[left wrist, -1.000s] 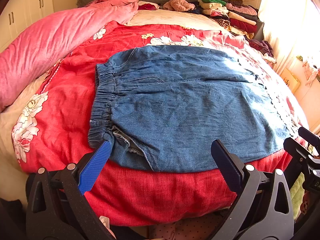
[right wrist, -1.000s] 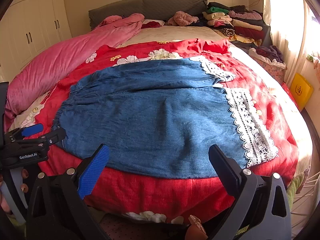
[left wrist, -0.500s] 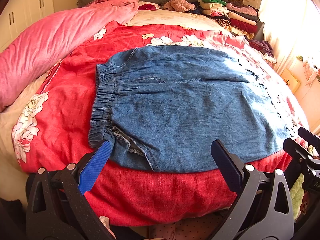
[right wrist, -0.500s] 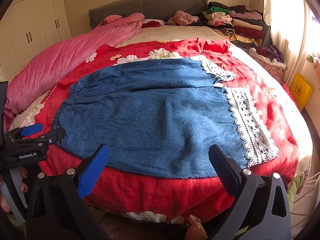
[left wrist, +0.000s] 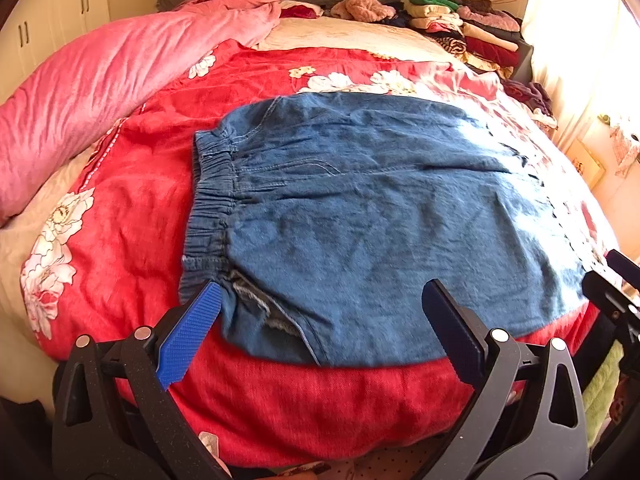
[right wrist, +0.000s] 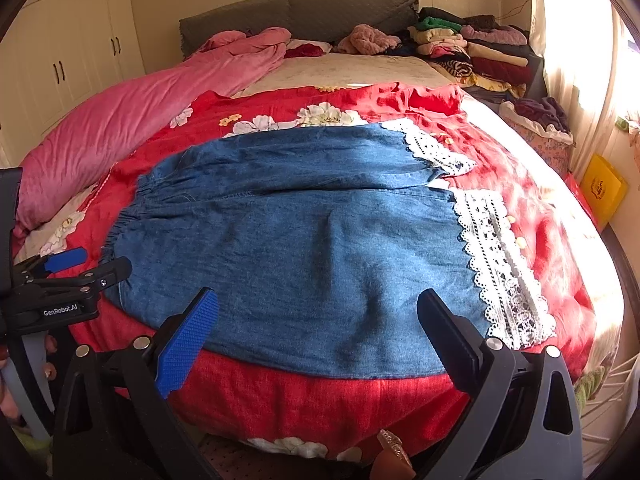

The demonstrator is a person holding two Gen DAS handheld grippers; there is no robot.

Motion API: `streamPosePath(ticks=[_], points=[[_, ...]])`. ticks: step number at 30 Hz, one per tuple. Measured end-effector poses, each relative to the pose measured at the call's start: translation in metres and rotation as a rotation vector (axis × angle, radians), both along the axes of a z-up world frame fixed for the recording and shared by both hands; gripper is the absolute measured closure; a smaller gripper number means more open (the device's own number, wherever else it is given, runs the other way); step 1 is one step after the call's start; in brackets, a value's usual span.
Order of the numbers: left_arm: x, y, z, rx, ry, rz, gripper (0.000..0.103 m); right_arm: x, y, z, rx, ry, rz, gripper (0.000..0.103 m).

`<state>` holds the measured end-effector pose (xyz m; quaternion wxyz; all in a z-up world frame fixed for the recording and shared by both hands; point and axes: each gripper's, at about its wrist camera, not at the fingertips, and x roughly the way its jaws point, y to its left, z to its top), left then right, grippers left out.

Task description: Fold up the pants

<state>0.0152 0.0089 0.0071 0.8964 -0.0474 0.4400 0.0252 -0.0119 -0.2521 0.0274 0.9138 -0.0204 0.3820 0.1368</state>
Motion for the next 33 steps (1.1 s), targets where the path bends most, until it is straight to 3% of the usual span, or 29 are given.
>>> streamPosePath(ticks=[15, 24, 26, 28, 31, 33], points=[[0.077, 0.036, -0.007, -0.045, 0.045, -0.009, 0.008, 0.089, -0.010, 0.015, -0.018, -0.001, 0.008, 0.004], [0.126, 0.058, -0.020, -0.061, 0.062, 0.014, 0.008, 0.196, -0.040, 0.012, -0.027, 0.051, -0.049, 0.004], [0.135, 0.059, -0.023, -0.045, 0.066, 0.012, 0.011, 0.226, -0.049, 0.007, -0.030, 0.072, -0.061, 0.004], [0.142, 0.059, -0.027, -0.045, 0.057, -0.001, 0.022, 0.256, -0.057, 0.000, -0.020, 0.111, -0.073, 0.004], [0.152, 0.058, -0.042, -0.021, 0.093, -0.007, 0.031, 0.294, -0.061, -0.009, -0.030, 0.127, -0.078, 0.004], [0.155, 0.056, -0.053, 0.004, 0.108, -0.022, 0.032, 0.315, -0.062, -0.014, -0.063, 0.123, -0.079, 0.004]])
